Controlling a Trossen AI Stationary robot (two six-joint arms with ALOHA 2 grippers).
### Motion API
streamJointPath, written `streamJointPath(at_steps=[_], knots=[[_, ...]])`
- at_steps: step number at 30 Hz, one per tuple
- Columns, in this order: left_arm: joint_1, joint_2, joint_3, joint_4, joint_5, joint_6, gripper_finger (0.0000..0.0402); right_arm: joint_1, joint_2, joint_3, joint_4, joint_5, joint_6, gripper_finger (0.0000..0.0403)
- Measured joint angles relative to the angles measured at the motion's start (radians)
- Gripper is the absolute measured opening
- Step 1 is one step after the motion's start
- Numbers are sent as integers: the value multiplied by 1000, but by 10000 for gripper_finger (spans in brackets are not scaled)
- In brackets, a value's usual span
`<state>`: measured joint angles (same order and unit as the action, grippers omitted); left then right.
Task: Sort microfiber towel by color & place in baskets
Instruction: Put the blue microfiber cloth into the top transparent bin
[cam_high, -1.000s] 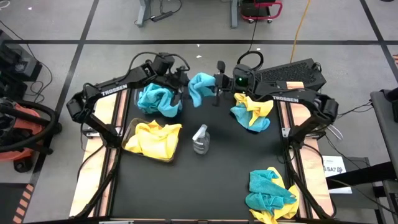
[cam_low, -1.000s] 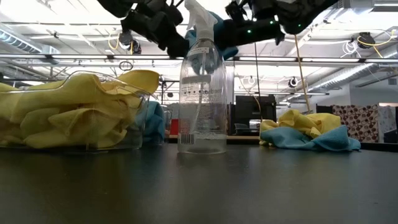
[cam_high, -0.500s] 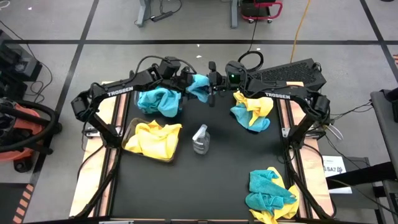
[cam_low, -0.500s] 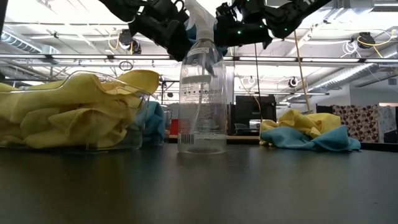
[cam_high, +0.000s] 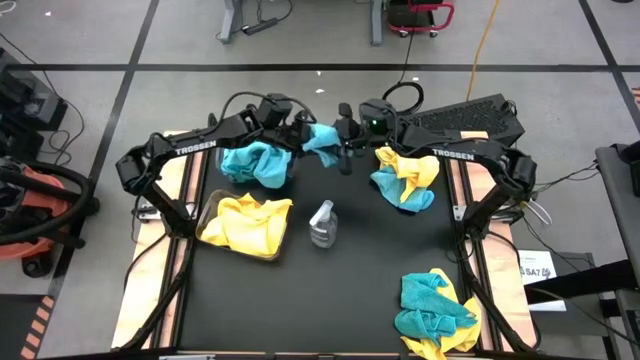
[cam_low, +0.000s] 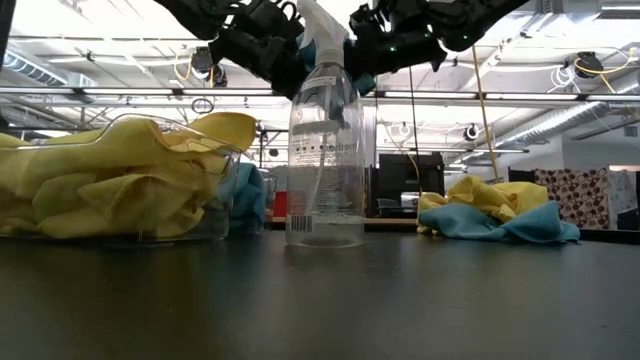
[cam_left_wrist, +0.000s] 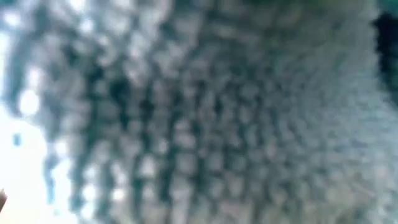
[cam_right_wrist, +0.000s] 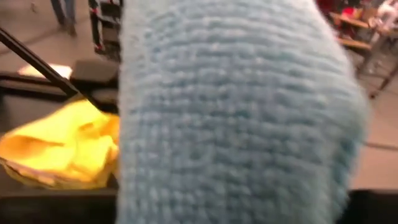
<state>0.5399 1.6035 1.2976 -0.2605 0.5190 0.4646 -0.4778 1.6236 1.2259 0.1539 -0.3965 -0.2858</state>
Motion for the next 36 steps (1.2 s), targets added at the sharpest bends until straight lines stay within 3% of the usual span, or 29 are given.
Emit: streamJointPath(at_steps=[7,12,16,19,24,29,36], knots=[[67,-59,0,-138,-72,20,16,-1,-54,-2,-124,143,-61,255],[106,-157,2,-227,-190,47,15,-3,-80,-2,-192,201,-75,295],[127,-225,2,-358,-347,76,14,-8,-82,-2,-228,219,-75,299],[147,-253,2,-478,-402,76,14,-14,-81,-3,-246,219,-76,299],[162,-249,2,-630,-483,24,14,-14,-81,-3,-244,219,-75,298],[161,-208,2,-708,-652,-17,14,-13,-81,2,-250,215,-65,298],[179,-135,-71,-725,-697,-38,14,-5,-81,2,-320,213,-56,298]])
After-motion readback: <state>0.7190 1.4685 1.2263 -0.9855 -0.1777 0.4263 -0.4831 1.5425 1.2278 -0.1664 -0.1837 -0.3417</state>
